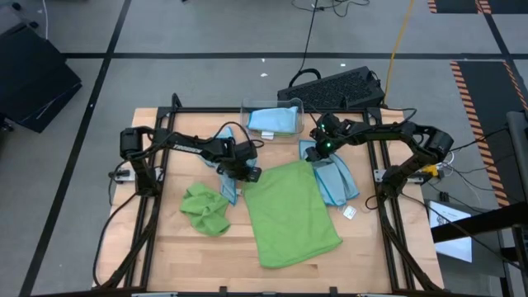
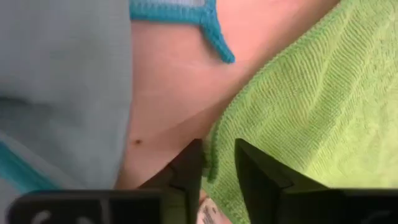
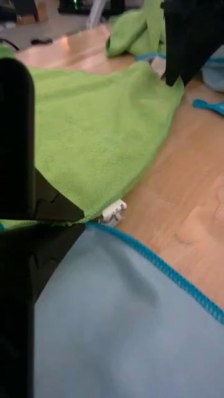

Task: Fold microfiber towels
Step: Fold the right green microfiber cloth

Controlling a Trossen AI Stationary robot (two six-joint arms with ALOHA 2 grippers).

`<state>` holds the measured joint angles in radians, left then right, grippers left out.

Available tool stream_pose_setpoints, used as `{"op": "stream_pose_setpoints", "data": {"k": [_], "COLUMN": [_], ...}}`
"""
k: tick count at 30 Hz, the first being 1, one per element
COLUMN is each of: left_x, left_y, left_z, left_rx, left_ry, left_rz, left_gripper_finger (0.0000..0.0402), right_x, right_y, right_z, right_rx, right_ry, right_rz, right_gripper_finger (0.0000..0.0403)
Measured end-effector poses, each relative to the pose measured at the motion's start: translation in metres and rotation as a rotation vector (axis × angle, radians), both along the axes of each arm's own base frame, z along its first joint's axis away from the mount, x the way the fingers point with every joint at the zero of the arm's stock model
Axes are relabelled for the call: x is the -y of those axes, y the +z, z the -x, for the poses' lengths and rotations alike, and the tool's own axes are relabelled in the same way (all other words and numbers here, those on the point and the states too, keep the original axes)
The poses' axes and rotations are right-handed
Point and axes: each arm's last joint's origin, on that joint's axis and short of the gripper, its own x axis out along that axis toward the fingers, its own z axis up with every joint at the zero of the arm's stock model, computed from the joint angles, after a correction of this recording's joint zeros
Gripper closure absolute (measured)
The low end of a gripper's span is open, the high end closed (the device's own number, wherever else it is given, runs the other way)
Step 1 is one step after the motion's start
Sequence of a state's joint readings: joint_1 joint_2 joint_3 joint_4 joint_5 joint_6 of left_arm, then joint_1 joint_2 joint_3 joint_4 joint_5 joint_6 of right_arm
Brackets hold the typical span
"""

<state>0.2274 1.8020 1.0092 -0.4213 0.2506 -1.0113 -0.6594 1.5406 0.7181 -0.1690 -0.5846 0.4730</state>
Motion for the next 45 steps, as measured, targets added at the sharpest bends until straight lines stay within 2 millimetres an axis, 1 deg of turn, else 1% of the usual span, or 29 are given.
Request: {"op": "stream_pose_setpoints", "data": {"k": [4,5,9,13,15,19,24,27,31,35,38,41,45], "left_x": [0.003,0.003,0.003,-0.003,-0.005,-0.007,-0.007,-0.002,0.012,0.035,0.057,0.080,0.107], "left_y": [-0.001,-0.001,-0.001,0.003,0.011,0.035,0.072,0.090,0.109,0.118,0.119,0.119,0.119], "left_z": [-0.001,-0.001,0.000,0.003,0.005,0.009,0.021,0.028,0.034,0.035,0.034,0.034,0.037], "left_rx": [-0.009,-0.004,-0.018,-0.027,-0.007,0.046,0.134,0.182,0.257,0.313,0.336,0.349,0.355], "left_ry": [-0.034,-0.046,-0.067,-0.047,-0.030,0.011,0.041,0.037,-0.019,-0.127,-0.204,-0.238,-0.227], "left_rz": [-0.079,-0.087,-0.121,-0.146,-0.172,-0.265,-0.375,-0.409,-0.454,-0.447,-0.405,-0.371,-0.362], "left_gripper_finger": [0.0382,0.0390,0.0396,0.0397,0.0398,0.0399,0.0400,0.0400,0.0400,0.0401,0.0401,0.0401,0.0401], "right_x": [0.002,0.003,0.008,0.010,0.011,0.010,0.009,0.004,-0.006,-0.025,-0.042,-0.060,-0.081], "right_y": [0.000,0.000,0.001,0.001,0.004,0.015,0.040,0.056,0.078,0.094,0.100,0.104,0.103], "right_z": [0.001,0.001,0.003,0.004,0.005,0.006,0.008,0.012,0.019,0.027,0.033,0.037,0.039], "right_rx": [-0.004,-0.001,0.011,0.024,0.044,0.082,0.176,0.244,0.322,0.354,0.346,0.325,0.290], "right_ry": [-0.010,-0.014,-0.034,-0.045,-0.039,-0.035,-0.007,0.017,0.048,0.104,0.151,0.208,0.273], "right_rz": [0.011,0.014,0.017,0.016,0.012,0.043,0.138,0.167,0.185,0.171,0.119,0.081,0.025], "right_gripper_finger": [0.0403,0.0403,0.0403,0.0403,0.0403,0.0403,0.0403,0.0403,0.0403,0.0403,0.0403,0.0403,0.0403]}}
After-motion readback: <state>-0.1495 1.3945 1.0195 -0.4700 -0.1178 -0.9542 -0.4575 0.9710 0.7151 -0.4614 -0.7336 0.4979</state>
